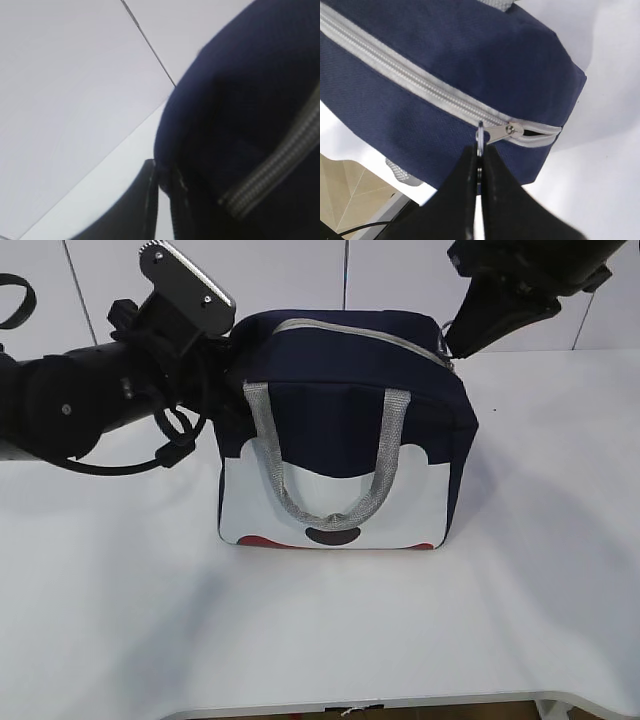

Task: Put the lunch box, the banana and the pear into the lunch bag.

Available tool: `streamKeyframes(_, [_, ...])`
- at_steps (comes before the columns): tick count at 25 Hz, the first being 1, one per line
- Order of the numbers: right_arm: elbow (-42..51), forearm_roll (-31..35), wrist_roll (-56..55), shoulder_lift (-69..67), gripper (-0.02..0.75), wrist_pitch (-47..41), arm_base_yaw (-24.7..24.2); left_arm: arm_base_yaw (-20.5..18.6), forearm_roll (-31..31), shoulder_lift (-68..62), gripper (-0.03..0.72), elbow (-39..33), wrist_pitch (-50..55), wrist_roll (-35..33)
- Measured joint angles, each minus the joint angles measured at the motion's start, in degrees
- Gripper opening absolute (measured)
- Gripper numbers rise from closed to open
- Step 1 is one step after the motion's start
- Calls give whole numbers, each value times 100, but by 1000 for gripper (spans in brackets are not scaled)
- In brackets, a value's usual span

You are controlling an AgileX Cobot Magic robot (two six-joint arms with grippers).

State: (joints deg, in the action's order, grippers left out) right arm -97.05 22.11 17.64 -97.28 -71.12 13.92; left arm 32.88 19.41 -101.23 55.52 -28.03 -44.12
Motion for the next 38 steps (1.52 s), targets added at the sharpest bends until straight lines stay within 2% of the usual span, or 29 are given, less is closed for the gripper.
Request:
streamKeyframes(5, [0, 15, -38, 10, 18, 0, 0, -136, 170, 275, 185, 0, 392, 11])
streamKeyframes(9, [0, 37, -104, 10, 18, 0, 0, -414, 364, 612, 269, 0, 748, 22])
streamKeyframes(15, [0, 60, -177, 12, 18, 0, 0, -757, 426, 1269, 286, 0, 1834, 44])
streamKeyframes(29, [-156, 60, -443, 78, 18, -22, 0, -772, 426, 2435, 295, 0, 3419, 179])
streamKeyframes(33, [-157, 60, -468, 78, 18, -31, 0, -726, 426, 2578, 299, 100, 4195, 128])
streamKeyframes(35, [-164, 60, -480, 78, 18, -35, 0, -596, 675, 2592, 311, 205, 4638, -219])
streamKeyframes(38, [-164, 60, -480, 78, 18, -35, 0, -401, 1664, 2595, 324, 412, 5277, -1553])
